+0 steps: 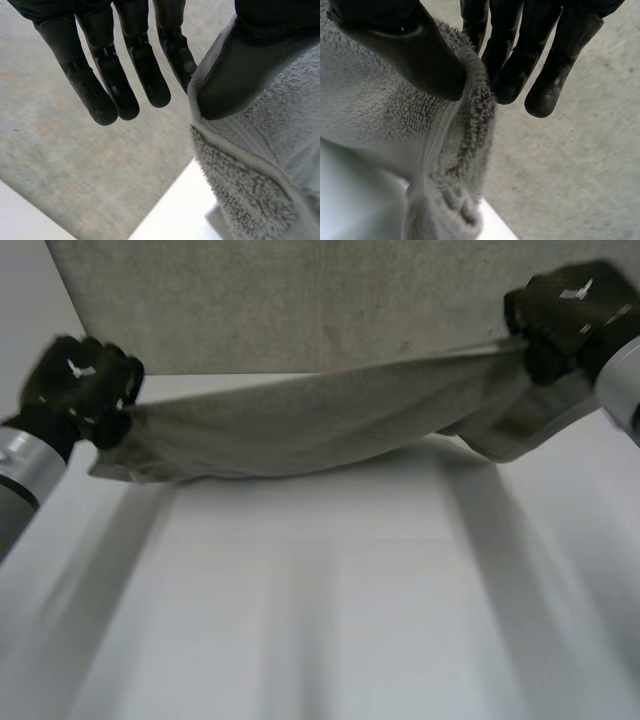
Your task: Fold the towel.
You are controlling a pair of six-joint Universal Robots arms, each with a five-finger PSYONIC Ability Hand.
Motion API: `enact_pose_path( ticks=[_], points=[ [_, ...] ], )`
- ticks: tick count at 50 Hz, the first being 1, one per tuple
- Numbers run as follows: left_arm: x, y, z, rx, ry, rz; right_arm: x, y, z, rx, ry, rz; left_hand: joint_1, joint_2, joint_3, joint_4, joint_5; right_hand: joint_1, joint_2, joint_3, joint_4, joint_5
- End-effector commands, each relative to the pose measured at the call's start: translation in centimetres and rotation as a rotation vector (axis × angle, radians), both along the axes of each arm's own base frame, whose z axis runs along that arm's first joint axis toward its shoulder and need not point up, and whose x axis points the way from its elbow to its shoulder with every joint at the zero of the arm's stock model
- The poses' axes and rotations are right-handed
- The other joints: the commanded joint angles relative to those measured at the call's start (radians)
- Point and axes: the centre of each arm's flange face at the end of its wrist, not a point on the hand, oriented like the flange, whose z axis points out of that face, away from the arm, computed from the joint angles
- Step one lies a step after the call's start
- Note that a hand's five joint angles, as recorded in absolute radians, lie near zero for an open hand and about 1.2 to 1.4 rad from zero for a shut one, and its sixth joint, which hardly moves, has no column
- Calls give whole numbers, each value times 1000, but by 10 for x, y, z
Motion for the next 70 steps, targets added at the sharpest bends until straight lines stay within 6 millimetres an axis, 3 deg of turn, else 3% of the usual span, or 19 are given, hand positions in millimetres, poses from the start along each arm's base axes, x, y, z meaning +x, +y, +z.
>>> enact_pose_path(
  ticks=[1,5,10,20,27,31,33,34,36,37,39,43,46,50,56,58,59,62,70],
  points=[
    [4,15,46,-64,62,15,-8,16,43,-28,70,-19,39,34,11,36,27,69,73,56,60,54],
    [4,16,49,-76,63,13,-7,13,43,-12,81,-17,39,34,11,36,27,69,73,56,60,54],
    [3,12,41,-52,56,14,0,3,19,65,124,-1,39,34,11,36,27,69,73,56,60,54],
    [-7,-30,-23,132,33,1,14,-30,-48,206,265,31,39,34,11,36,27,69,73,56,60,54],
    [-22,-60,-32,124,32,-25,28,-54,-68,187,290,38,39,34,11,36,27,69,73,56,60,54],
    [-34,-77,-14,47,45,-35,39,-68,-54,81,260,28,39,34,11,36,27,69,73,56,60,54],
    [-42,-96,21,-76,78,-8,48,-83,-18,-113,181,-5,39,34,11,36,27,69,73,56,60,54],
    [-42,-96,21,-77,79,-8,48,-83,-17,-114,181,-5,39,34,11,36,27,69,73,56,60,54],
    [-45,-106,71,-227,144,28,53,-89,31,-346,79,-51,39,34,11,36,27,69,73,56,60,54],
    [-45,-106,71,-228,144,28,53,-89,31,-347,78,-51,39,34,11,36,27,69,73,56,60,54],
    [-48,-103,120,-353,238,37,49,-88,70,-526,-23,-90,39,34,11,36,27,69,73,56,60,54],
    [-46,-96,151,-408,333,25,45,-76,104,-647,-100,-95,39,34,11,36,27,69,73,56,60,54],
    [-45,-94,156,-399,385,1,45,-74,104,-635,-104,-85,39,34,11,36,27,69,73,56,60,54],
    [-45,-96,144,-362,381,4,47,-78,80,-526,-56,-75,39,34,11,36,27,69,73,56,60,54],
    [-34,-108,86,-205,335,56,49,-85,40,-374,7,-59,39,34,11,36,27,69,73,56,60,54],
    [-20,-113,45,-111,306,92,49,-88,6,-270,57,-50,39,34,11,36,27,69,73,56,60,54],
    [-19,-113,44,-111,305,93,49,-88,6,-269,57,-50,39,34,11,36,27,69,73,56,60,54],
    [-13,-103,-14,9,265,68,50,-85,-48,-122,123,9,39,34,11,36,27,69,73,56,60,54],
    [-16,-71,-84,142,206,10,50,-71,-131,87,221,79,39,34,11,36,27,69,73,56,60,54]
  ],
)
